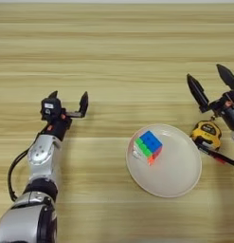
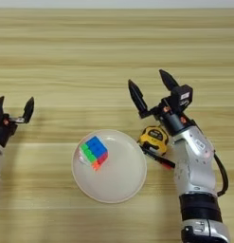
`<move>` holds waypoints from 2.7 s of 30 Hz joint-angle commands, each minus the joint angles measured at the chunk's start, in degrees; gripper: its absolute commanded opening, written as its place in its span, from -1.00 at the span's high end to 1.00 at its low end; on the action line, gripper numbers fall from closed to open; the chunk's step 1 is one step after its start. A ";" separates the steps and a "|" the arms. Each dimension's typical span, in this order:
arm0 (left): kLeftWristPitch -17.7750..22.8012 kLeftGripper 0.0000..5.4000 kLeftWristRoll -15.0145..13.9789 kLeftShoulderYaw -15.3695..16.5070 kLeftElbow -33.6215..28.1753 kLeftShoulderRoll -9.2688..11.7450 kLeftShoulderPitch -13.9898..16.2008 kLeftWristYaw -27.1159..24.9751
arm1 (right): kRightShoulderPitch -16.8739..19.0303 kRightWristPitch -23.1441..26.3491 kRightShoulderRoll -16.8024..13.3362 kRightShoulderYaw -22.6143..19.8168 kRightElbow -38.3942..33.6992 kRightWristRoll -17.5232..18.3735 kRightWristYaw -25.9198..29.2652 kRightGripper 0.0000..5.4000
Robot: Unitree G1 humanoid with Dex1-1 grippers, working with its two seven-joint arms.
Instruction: Move the objects on the table
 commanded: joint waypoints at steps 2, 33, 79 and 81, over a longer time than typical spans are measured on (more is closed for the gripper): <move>-1.95 -0.99 2.29 -0.94 0.90 -0.04 -0.95 1.66 | -0.15 -0.07 -0.11 0.31 0.75 -0.02 0.41 -1.00; -2.28 -0.99 4.18 -2.24 0.85 -1.19 -1.07 4.70 | 4.12 0.65 -1.44 4.83 -5.95 -0.91 5.05 -1.00; -2.30 -0.99 4.26 -1.66 2.27 -1.09 -2.08 5.06 | 6.49 1.38 -3.16 24.62 4.58 -22.98 1.77 -1.00; -2.34 -0.99 4.27 -1.66 2.34 -1.11 -2.11 5.08 | 6.45 1.34 -3.24 24.75 4.88 -23.13 1.70 -1.00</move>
